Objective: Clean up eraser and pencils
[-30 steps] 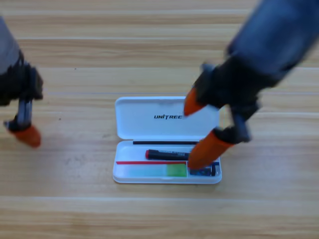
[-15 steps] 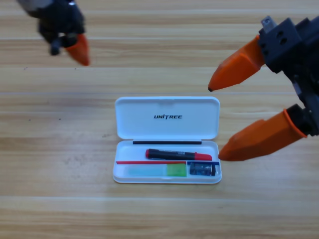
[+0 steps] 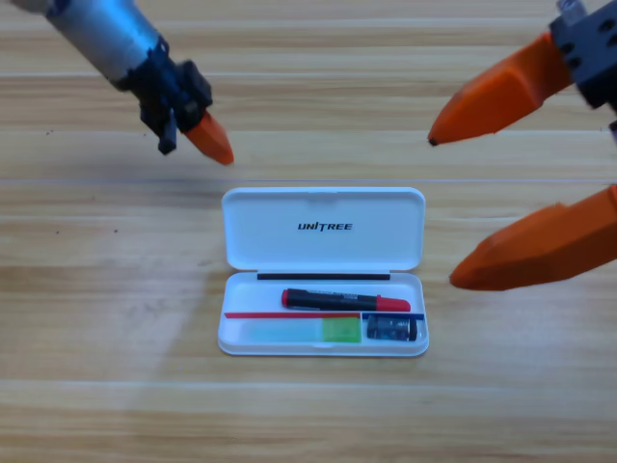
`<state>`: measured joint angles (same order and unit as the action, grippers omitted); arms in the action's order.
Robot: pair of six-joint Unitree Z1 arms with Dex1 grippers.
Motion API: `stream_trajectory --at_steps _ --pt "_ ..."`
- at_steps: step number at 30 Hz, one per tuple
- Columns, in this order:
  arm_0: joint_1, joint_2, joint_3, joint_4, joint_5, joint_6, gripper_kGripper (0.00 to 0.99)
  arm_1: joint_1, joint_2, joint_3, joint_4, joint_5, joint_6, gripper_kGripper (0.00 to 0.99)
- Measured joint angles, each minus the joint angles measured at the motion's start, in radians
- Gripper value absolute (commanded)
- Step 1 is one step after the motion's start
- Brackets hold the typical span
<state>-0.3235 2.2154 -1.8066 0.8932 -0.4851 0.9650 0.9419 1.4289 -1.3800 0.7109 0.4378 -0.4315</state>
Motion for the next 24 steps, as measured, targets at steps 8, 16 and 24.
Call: stream_trajectory --at_steps 8,16,24 --pt "0.008 0.119 -0.125 0.18 -0.168 0.082 0.0 0.0 -0.002 0.0 -0.01 0.0 0.0 0.989" --pt "-0.001 0.132 -0.126 0.233 -0.233 0.094 0.0 0.0 -0.002 0.001 -0.013 0.0 0.002 0.989" --pt "-0.053 0.132 -0.084 0.241 -0.234 0.111 0.0 0.0 -0.001 0.001 -0.016 0.0 0.004 0.989"
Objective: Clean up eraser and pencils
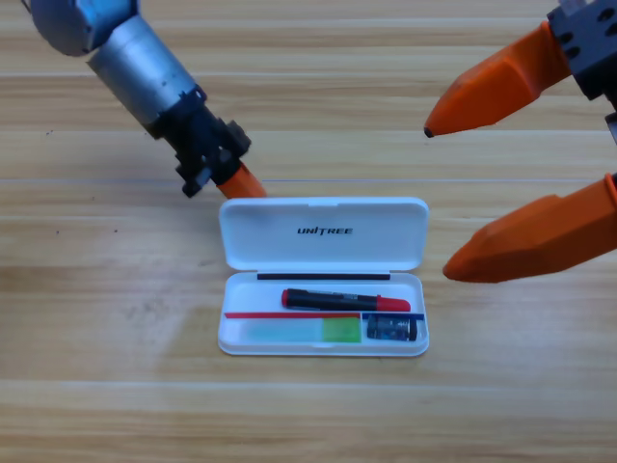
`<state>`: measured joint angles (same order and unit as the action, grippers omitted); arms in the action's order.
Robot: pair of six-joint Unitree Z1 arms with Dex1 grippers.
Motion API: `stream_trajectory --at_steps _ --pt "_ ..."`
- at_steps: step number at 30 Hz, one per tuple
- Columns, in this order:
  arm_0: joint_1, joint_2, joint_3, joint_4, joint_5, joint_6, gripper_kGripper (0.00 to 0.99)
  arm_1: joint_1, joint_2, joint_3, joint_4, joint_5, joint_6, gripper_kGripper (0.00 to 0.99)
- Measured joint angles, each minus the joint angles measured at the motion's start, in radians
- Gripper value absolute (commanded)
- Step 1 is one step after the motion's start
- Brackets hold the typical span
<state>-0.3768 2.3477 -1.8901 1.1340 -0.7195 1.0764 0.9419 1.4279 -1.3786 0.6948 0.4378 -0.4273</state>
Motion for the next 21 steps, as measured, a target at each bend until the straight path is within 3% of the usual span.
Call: stream_trajectory --at_steps 11,21 --pt "-0.065 -0.018 0.042 0.0 0.005 -0.016 0.0 0.0 0.001 0.0 0.0 0.0 0.003 0.989" --pt "-0.118 -0.121 0.245 -0.149 0.069 -0.054 0.0 0.0 0.001 0.0 0.0 0.0 0.007 0.989"
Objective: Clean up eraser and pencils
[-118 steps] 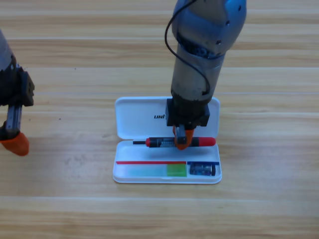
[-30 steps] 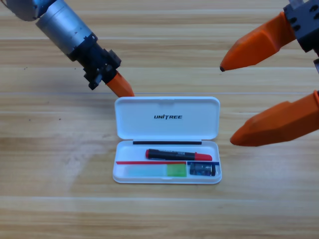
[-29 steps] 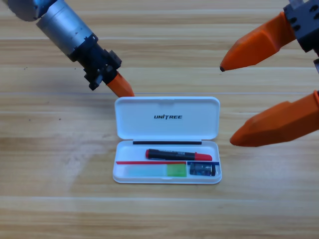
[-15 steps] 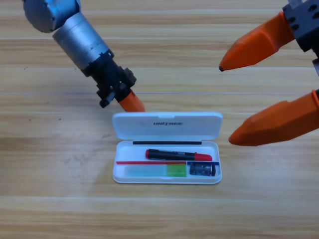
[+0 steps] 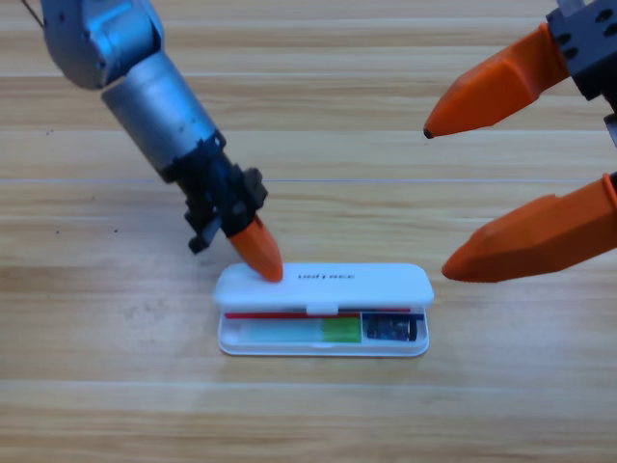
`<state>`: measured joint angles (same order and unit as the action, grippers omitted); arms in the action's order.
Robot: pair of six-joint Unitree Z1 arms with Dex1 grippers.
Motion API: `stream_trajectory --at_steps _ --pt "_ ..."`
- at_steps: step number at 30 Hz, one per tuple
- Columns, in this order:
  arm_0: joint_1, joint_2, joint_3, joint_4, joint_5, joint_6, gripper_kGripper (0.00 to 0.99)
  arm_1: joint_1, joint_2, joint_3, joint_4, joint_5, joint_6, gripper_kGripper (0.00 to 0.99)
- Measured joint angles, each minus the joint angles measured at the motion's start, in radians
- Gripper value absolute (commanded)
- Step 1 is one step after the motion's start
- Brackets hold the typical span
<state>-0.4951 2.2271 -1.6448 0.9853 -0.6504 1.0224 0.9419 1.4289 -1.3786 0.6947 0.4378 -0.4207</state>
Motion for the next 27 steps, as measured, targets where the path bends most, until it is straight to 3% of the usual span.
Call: stream_trajectory --at_steps 10,20,27 --pt "-0.039 -0.044 0.141 -0.142 0.074 -0.059 0.0 0.0 0.002 0.0 0.0 0.0 0.002 0.989" --pt "-0.099 -0.152 0.287 -0.325 0.23 -0.142 0.0 0.0 0.005 0.0 0.0 0.0 0.003 0.989" --pt "-0.145 -0.217 0.404 -0.461 0.323 -0.157 0.0 0.0 0.005 0.0 0.0 0.0 0.004 0.989"
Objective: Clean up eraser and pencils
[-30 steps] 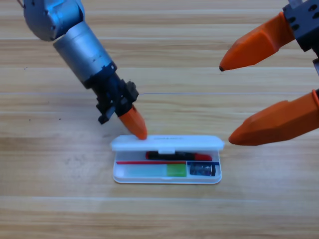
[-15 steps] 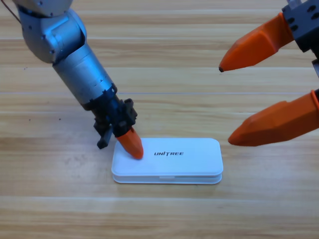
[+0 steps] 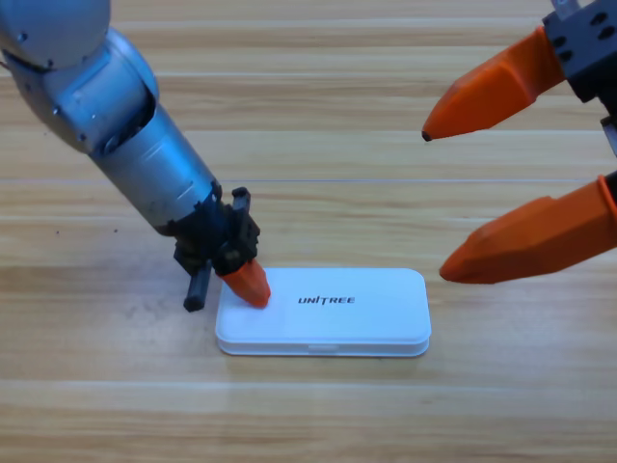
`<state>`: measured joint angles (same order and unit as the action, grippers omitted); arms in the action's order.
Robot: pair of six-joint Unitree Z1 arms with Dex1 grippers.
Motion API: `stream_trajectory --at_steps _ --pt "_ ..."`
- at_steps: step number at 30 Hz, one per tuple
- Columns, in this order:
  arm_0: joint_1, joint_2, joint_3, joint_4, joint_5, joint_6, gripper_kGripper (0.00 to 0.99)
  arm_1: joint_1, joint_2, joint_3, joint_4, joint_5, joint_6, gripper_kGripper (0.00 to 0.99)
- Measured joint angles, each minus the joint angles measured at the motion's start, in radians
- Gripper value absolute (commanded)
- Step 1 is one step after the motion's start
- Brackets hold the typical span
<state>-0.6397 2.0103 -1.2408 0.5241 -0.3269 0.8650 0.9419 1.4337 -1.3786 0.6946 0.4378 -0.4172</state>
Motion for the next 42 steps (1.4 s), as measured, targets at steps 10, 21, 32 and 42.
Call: stream_trajectory --at_steps 10,21,32,42 --pt "-0.039 -0.025 0.055 -0.068 0.023 0.0 0.0 0.0 0.0 0.0 0.0 0.0 0.0 0.989" --pt "-0.058 -0.324 -0.203 0.279 -0.015 -0.071 0.0 0.0 0.0 0.0 0.0 0.0 0.0 0.989" --pt "-0.185 -0.542 -0.202 0.378 -0.04 -0.142 0.923 0.0 0.0 0.0 0.0 0.0 0.002 0.989" --pt "-0.196 -0.541 -0.185 0.405 0.003 -0.158 0.99 0.0 0.0 0.0 0.0 0.0 0.002 0.989"
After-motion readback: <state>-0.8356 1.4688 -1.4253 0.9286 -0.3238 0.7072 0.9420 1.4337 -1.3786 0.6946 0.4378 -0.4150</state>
